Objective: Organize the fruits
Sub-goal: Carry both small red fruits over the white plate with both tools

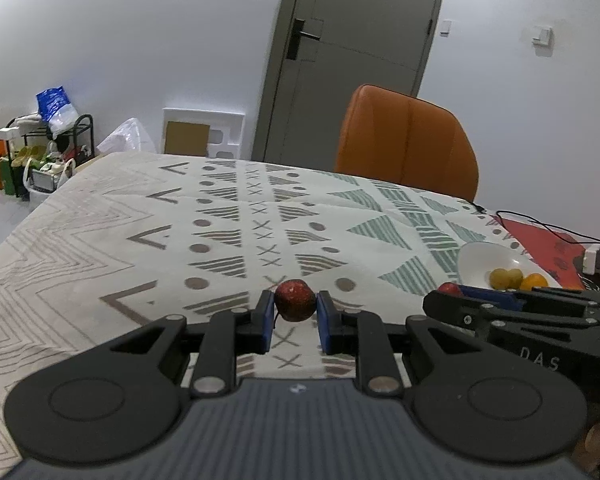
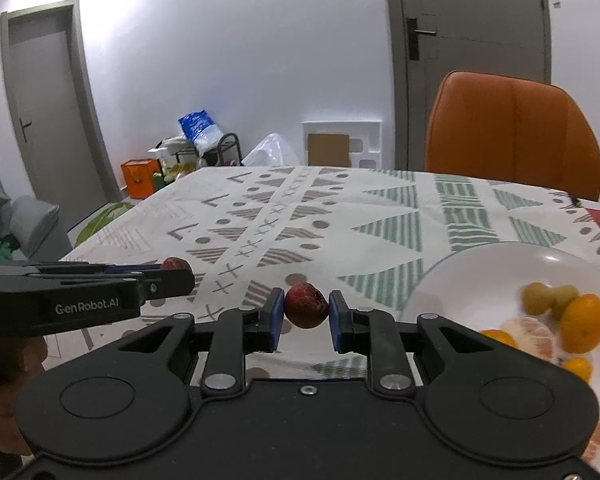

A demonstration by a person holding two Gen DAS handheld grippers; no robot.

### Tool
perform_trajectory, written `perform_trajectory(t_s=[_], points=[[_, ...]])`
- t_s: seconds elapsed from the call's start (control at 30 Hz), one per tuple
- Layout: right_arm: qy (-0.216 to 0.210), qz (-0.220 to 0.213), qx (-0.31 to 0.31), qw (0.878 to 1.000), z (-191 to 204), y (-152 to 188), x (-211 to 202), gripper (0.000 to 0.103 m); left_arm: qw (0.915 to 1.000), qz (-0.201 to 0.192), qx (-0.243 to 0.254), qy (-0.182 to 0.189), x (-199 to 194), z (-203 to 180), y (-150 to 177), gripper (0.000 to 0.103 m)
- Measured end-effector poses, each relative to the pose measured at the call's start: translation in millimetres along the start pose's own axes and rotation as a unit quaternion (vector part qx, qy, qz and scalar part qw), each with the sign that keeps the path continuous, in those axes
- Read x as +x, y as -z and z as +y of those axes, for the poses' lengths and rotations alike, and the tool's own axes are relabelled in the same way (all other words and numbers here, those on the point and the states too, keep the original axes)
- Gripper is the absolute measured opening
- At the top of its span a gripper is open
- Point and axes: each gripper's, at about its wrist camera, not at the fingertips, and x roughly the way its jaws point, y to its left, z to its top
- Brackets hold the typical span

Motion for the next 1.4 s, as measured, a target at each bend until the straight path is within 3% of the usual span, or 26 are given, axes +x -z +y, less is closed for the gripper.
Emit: perform_trajectory(t_s=[1.4], points=[[0.076, -0.063, 0.101, 0.99, -119.4, 35.7, -87.0, 0.022, 0.9936, -0.005, 0.103, 0.046, 12.6, -133.1, -2.4, 0.021]])
